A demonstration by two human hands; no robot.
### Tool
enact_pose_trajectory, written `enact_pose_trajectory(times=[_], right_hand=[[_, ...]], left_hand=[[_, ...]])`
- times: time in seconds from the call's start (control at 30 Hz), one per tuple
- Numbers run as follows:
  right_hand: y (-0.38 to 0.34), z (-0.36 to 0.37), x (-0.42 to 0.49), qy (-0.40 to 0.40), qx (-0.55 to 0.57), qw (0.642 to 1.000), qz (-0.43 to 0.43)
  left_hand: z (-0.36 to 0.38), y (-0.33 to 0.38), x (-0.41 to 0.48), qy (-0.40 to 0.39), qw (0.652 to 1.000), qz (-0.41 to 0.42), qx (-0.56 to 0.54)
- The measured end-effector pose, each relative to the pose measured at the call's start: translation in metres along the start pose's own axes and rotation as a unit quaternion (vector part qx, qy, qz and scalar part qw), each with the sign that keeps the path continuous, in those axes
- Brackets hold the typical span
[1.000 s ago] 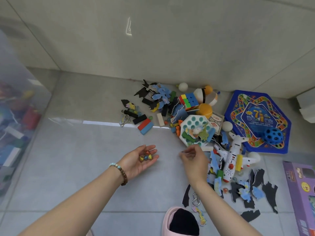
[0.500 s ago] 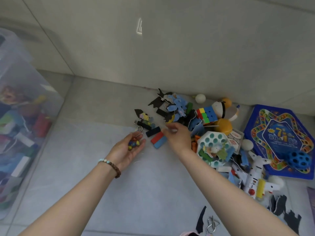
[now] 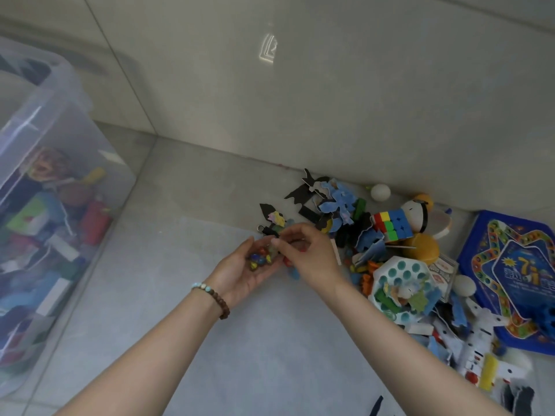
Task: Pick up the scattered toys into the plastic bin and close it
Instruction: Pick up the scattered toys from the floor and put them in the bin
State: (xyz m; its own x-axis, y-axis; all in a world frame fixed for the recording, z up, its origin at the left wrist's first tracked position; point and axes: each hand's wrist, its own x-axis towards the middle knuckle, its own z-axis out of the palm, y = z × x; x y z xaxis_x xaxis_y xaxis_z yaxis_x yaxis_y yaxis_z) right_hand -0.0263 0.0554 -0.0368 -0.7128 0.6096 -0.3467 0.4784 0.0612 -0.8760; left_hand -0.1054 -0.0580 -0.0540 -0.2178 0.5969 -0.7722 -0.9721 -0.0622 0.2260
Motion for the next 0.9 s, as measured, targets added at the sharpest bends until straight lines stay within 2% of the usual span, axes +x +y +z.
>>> enact_pose_trajectory(times=[0.1,0.23,0.33,0.4,0.53,0.6,0.67,0.73,0.77,0.9], right_hand=[[0.002,-0.001,0.014,0.017,-0.099,0.995,-0.008],[0.016,0.002,0.023,0.007,-0.252,0.968,-0.012],[0.022,0.006,0.021,0.013,-0.3,0.954,-0.008],[0.021,0.006,0.018,0.032,-0.252,0.967,-0.007],[0.006,0.011,0.003,0.047,-0.085,0.995,0.031],[-0.004,0.013,-0.005,0.031,-0.008,0.998,0.057],[-0.012,0.017,-0.012,-0.019,0.036,0.997,0.064],[-0.017,0.023,-0.017,-0.075,0.02,0.996,0.044],[-0.017,0.024,-0.018,-0.078,0.006,0.997,0.028],[-0.006,0.002,0.001,0.035,-0.064,0.997,0.009]], left_hand=[[-0.005,0.005,-0.001,0.032,0.999,0.017,-0.023],[-0.02,0.01,-0.007,0.073,0.995,0.031,-0.057],[-0.028,0.012,-0.011,0.084,0.994,0.035,-0.056],[-0.031,0.012,-0.013,0.08,0.995,0.033,-0.052],[-0.028,0.013,-0.014,0.057,0.997,0.024,-0.051],[-0.025,0.013,-0.014,0.046,0.997,0.023,-0.051],[-0.023,0.012,-0.015,0.035,0.998,0.019,-0.045],[-0.02,0.011,-0.016,0.031,0.998,0.022,-0.045],[-0.019,0.012,-0.017,0.03,0.998,0.021,-0.059],[-0.016,0.016,-0.021,0.044,0.994,0.015,-0.096]])
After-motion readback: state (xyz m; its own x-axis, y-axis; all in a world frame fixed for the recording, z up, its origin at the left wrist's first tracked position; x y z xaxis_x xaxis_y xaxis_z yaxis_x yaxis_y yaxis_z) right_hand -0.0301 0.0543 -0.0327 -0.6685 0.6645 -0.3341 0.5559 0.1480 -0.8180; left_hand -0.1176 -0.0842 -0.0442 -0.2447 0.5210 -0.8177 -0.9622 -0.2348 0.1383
